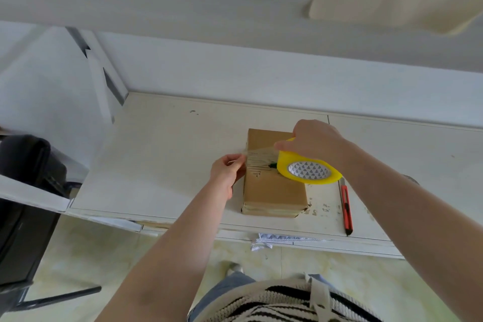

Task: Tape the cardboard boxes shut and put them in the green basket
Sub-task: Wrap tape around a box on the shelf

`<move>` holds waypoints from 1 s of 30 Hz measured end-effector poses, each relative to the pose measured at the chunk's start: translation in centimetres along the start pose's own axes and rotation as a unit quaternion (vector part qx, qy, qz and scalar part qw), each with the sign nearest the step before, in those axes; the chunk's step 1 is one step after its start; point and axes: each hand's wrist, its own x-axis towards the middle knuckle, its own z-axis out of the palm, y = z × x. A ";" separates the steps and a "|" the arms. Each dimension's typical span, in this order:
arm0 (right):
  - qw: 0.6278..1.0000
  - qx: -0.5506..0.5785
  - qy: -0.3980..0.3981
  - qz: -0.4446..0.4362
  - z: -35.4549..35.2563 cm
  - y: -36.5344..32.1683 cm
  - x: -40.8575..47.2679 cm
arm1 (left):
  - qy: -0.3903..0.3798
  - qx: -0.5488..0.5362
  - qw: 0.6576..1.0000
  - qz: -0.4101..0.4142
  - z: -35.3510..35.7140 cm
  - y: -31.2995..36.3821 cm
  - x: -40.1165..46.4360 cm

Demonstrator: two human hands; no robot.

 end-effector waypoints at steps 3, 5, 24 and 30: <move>1.000 -0.009 -0.002 0.002 0.1 -0.2 0.2 | 0.028 0.100 0.994 0.045 0.3 -0.3 0.1; 1.000 -0.014 -0.002 0.004 0.2 -0.3 0.2 | 0.038 0.192 0.972 0.133 0.4 -0.6 -0.1; 1.000 0.014 -0.009 -0.023 -0.5 2.5 -0.9 | 0.032 0.533 0.815 0.225 0.7 -1.5 -0.6; 0.995 -0.095 0.009 0.022 1.0 6.1 -1.4 | 0.036 0.556 0.796 0.237 0.7 -1.4 -0.5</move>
